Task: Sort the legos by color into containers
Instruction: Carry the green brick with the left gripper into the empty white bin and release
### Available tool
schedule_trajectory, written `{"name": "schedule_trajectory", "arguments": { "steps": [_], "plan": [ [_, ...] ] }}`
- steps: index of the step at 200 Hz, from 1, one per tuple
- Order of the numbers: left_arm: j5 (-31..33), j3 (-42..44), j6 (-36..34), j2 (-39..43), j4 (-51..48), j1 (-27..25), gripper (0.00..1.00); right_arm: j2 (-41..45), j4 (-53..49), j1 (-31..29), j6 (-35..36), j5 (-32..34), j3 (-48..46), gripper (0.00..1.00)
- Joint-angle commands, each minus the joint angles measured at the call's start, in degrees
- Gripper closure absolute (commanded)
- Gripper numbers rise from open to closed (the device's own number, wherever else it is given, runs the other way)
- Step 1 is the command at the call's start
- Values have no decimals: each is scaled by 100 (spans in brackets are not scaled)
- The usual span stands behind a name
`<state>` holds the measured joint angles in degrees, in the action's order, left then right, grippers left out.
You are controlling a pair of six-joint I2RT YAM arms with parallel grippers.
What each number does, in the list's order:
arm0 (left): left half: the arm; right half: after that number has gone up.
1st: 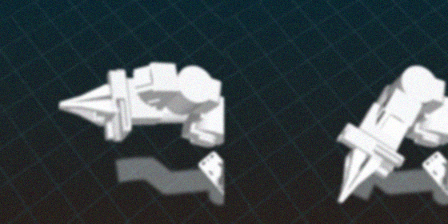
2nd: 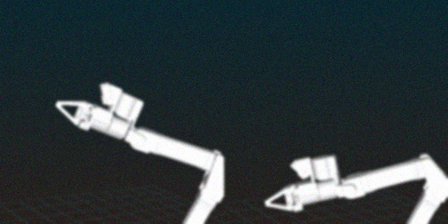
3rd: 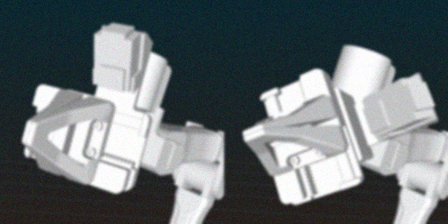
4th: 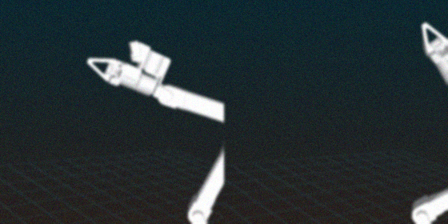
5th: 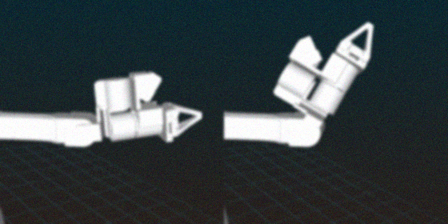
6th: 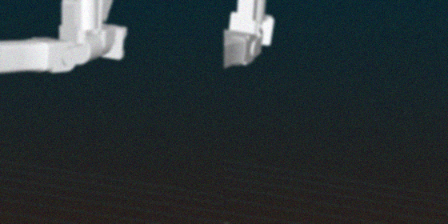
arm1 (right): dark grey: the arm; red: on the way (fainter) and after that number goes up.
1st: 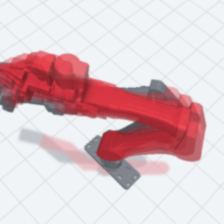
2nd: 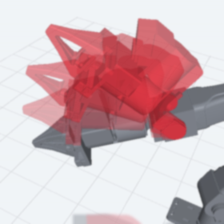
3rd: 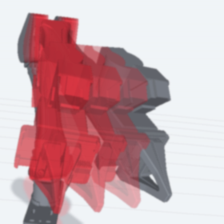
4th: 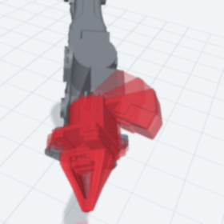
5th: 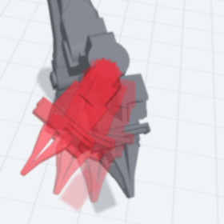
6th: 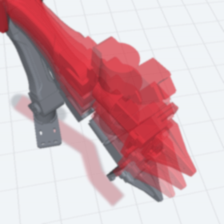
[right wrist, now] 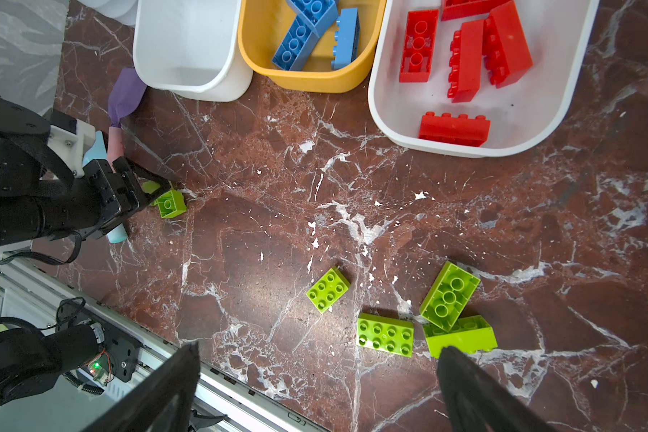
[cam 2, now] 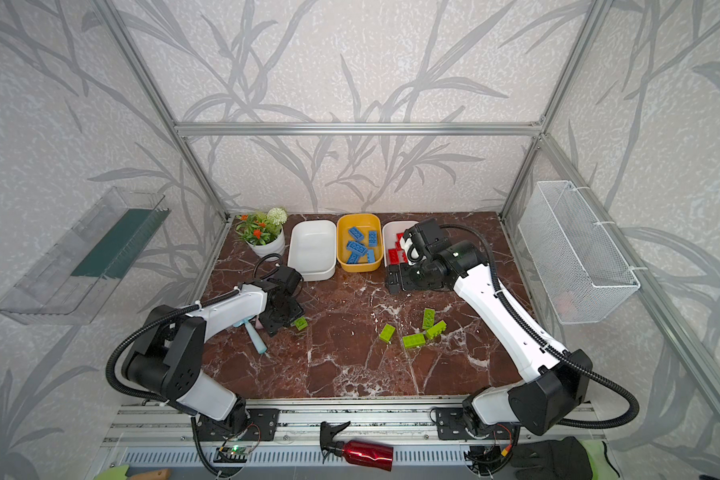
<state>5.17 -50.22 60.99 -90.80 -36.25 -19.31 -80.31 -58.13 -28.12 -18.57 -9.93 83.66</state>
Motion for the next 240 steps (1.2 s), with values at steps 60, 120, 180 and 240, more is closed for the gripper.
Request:
{"name": "schedule_trajectory", "arguments": {
  "steps": [60, 120, 180, 240],
  "plan": [
    [200, -41, -38, 101, -309, 16, 62, 261, 3, 19, -68, -47, -216, 1],
    [572, -1122, -519, 312, -1120, -55, 74, 524, 55, 17, -207, 104, -409, 1],
    [703, -2784, -1137, -364, -1394, -99, 74, 700, 51, 26, -347, 319, -526, 1],
    [794, -4828, -1876, -1961, -1599, -67, 73, 762, -32, 56, -515, 630, -500, 1]
  ]
}}
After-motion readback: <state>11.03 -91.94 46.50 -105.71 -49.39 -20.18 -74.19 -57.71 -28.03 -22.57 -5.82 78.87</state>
